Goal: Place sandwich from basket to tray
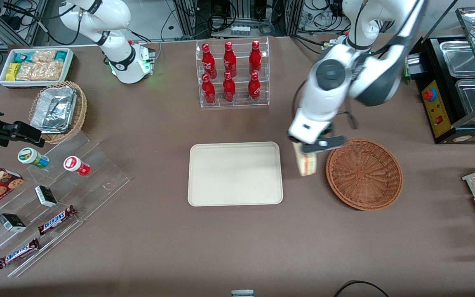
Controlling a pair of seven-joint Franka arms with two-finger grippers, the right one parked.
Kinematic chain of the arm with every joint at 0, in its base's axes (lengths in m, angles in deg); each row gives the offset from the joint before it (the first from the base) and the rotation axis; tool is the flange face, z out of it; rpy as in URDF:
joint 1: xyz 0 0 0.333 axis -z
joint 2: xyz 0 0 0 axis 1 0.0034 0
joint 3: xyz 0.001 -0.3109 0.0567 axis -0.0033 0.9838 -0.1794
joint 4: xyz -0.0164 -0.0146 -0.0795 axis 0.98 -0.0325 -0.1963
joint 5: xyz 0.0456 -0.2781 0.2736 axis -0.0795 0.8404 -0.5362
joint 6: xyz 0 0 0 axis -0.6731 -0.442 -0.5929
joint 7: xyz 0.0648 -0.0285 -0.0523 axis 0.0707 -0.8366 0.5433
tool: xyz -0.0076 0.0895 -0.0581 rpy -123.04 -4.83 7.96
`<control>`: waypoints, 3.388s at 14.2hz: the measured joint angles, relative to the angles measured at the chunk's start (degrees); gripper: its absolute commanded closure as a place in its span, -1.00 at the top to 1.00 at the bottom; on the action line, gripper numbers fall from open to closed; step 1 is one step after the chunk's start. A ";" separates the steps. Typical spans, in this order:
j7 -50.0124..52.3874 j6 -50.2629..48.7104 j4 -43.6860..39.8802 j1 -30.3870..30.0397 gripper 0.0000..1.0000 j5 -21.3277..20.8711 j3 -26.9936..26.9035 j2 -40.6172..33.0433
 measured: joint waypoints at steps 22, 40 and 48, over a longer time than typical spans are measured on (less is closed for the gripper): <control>14.59 3.72 -24.12 16.07 1.00 -18.20 -0.03 29.63; -46.53 -42.81 -24.77 -6.06 1.00 5.11 -24.53 -13.64; -53.86 -37.16 -17.94 -6.68 1.00 5.32 -30.00 -14.09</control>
